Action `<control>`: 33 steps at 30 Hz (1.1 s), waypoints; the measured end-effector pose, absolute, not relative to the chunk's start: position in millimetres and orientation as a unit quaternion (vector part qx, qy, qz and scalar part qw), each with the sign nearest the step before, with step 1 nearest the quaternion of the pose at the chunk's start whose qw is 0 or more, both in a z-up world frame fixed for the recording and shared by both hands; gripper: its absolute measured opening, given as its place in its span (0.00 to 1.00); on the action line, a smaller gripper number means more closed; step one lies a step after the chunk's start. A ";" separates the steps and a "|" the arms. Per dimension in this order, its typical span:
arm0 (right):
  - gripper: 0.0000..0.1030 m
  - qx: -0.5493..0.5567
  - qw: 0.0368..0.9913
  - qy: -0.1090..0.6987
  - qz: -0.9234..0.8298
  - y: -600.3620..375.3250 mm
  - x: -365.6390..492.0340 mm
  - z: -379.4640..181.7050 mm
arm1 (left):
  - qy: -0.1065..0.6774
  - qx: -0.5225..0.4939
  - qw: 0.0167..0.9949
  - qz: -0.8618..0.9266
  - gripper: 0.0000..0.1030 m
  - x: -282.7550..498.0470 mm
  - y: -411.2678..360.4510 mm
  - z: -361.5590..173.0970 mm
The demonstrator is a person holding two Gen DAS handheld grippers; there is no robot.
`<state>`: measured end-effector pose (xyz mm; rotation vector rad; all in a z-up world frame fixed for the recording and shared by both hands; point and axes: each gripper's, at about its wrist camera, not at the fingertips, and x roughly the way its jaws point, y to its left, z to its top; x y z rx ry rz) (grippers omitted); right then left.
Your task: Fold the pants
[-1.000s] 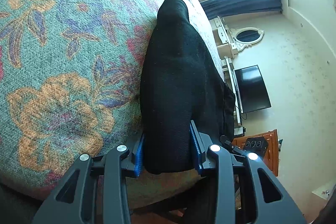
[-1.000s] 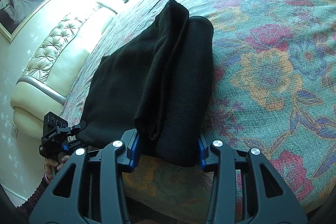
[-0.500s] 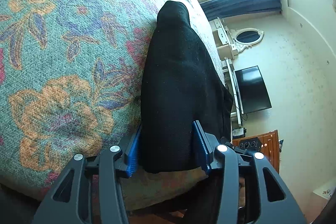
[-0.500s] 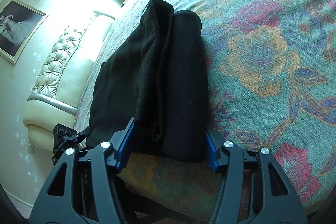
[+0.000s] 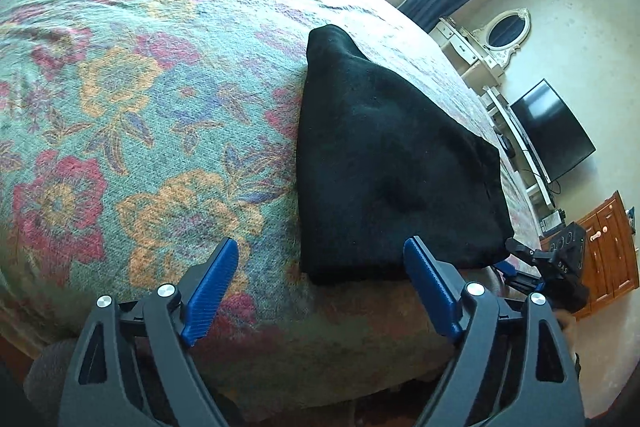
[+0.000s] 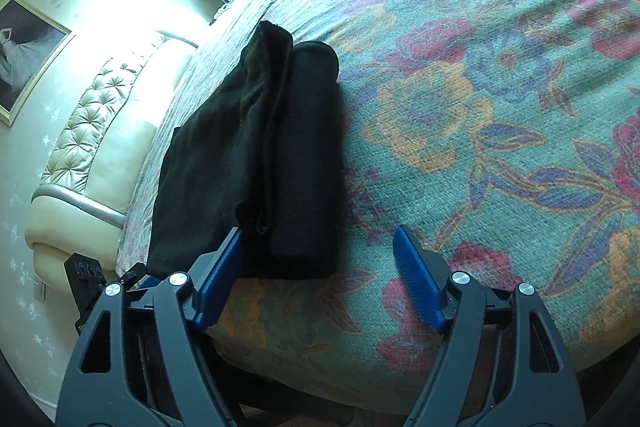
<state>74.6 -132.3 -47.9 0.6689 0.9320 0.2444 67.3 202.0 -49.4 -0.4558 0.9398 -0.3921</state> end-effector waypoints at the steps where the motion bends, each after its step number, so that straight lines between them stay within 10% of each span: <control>1: 0.73 0.314 0.834 0.440 0.112 -133.4 72.7 -48.0 | 0.446 -0.218 0.849 -0.183 0.81 67.3 204.5 -51.0; 33: 0.88 0.110 0.900 0.422 0.012 -67.9 32.9 -18.5 | 0.374 -0.101 0.916 -0.101 0.81 26.0 160.7 -21.4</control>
